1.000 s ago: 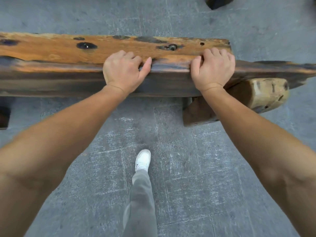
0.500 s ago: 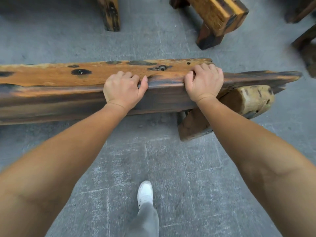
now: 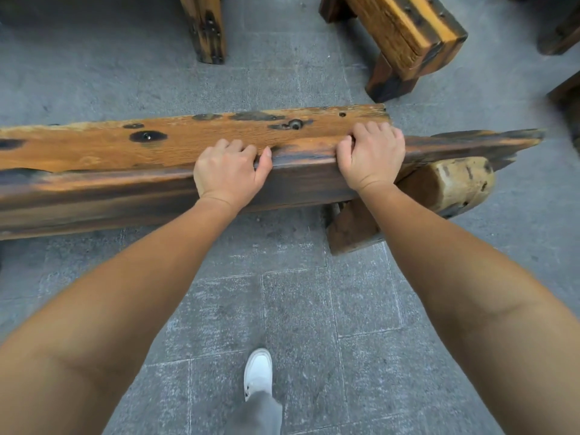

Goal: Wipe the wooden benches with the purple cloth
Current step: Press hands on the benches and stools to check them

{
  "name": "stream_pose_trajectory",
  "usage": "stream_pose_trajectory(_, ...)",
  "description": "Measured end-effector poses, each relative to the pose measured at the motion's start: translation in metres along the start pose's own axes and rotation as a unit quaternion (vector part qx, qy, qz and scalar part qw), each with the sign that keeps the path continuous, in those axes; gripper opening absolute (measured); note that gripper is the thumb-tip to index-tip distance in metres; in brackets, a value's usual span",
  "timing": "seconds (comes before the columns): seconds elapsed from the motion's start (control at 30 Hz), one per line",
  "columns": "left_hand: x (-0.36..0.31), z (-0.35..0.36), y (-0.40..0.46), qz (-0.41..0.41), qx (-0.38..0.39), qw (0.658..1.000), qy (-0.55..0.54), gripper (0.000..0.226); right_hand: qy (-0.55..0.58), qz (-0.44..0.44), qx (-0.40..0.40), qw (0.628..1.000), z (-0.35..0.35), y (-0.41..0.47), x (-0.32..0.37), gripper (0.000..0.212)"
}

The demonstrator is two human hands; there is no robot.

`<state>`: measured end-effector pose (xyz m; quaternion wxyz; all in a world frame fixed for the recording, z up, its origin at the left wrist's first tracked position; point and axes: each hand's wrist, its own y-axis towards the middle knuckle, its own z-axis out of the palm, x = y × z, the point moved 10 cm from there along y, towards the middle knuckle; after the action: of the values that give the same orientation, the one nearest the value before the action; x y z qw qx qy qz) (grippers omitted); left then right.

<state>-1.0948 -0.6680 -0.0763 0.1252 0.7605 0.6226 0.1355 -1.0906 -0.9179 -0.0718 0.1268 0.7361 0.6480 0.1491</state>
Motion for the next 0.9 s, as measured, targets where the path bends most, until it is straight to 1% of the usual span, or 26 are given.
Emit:
stream_pose_trajectory(0.07,0.000,0.007,0.001,-0.001,0.070,0.997,-0.022,0.061,0.002,-0.004,0.039,0.999,-0.001,0.002,0.002,0.039)
stream_pose_trajectory(0.13,-0.002,0.014,0.000,0.008,0.175,0.984,-0.033,0.062,0.005,-0.001,0.129,0.992,0.006,-0.001,0.002,0.042)
stream_pose_trajectory(0.2,-0.011,0.019,0.007,0.053,0.264,0.962,-0.036,0.060,0.041,0.012,0.226,0.973,0.011,-0.004,0.002,0.045)
stream_pose_trajectory(0.23,-0.017,0.012,0.017,0.081,0.282,0.955,-0.032,0.061,0.067,0.020,0.263,0.962,0.007,-0.004,0.004,0.050)
stream_pose_trajectory(0.27,-0.025,-0.005,0.034,0.108,0.279,0.954,-0.029,0.065,0.091,0.026,0.275,0.957,-0.006,0.001,0.007,0.055)
stream_pose_trajectory(0.3,-0.035,-0.029,0.053,0.129,0.263,0.955,-0.033,0.068,0.107,0.029,0.268,0.957,-0.027,0.009,0.011,0.060)
stream_pose_trajectory(0.37,-0.056,-0.076,0.083,0.140,0.221,0.963,-0.064,0.069,0.133,0.027,0.230,0.964,-0.070,0.025,0.019,0.065)
stream_pose_trajectory(0.53,-0.077,-0.143,0.117,0.042,0.168,0.966,-0.190,0.065,0.168,0.003,0.203,0.965,-0.145,0.053,0.019,0.068)
stream_pose_trajectory(0.6,-0.086,-0.169,0.126,0.032,0.143,0.960,-0.240,0.063,0.206,0.014,0.167,0.964,-0.181,0.061,0.006,0.064)
stream_pose_trajectory(0.67,-0.089,-0.185,0.133,0.038,0.122,0.957,-0.260,0.061,0.230,0.014,0.133,0.964,-0.207,0.066,-0.001,0.059)
stream_pose_trajectory(0.73,-0.126,-0.217,0.159,0.063,0.095,0.957,-0.267,0.058,0.233,0.024,0.095,0.967,-0.249,0.081,-0.044,0.057)
stream_pose_trajectory(0.77,-0.123,-0.218,0.162,0.049,0.090,0.958,-0.267,0.058,0.233,0.026,0.089,0.968,-0.252,0.085,-0.047,0.056)
stream_pose_trajectory(0.83,-0.173,-0.238,0.188,0.049,0.064,0.959,-0.271,0.061,0.226,0.037,0.069,0.971,-0.278,0.106,-0.102,0.057)
stream_pose_trajectory(0.87,-0.171,-0.236,0.190,0.036,0.067,0.961,-0.265,0.063,0.220,0.040,0.068,0.972,-0.279,0.111,-0.104,0.058)
stream_pose_trajectory(0.9,-0.201,-0.241,0.201,0.038,0.058,0.963,-0.259,0.066,0.221,0.044,0.058,0.973,-0.286,0.121,-0.136,0.059)
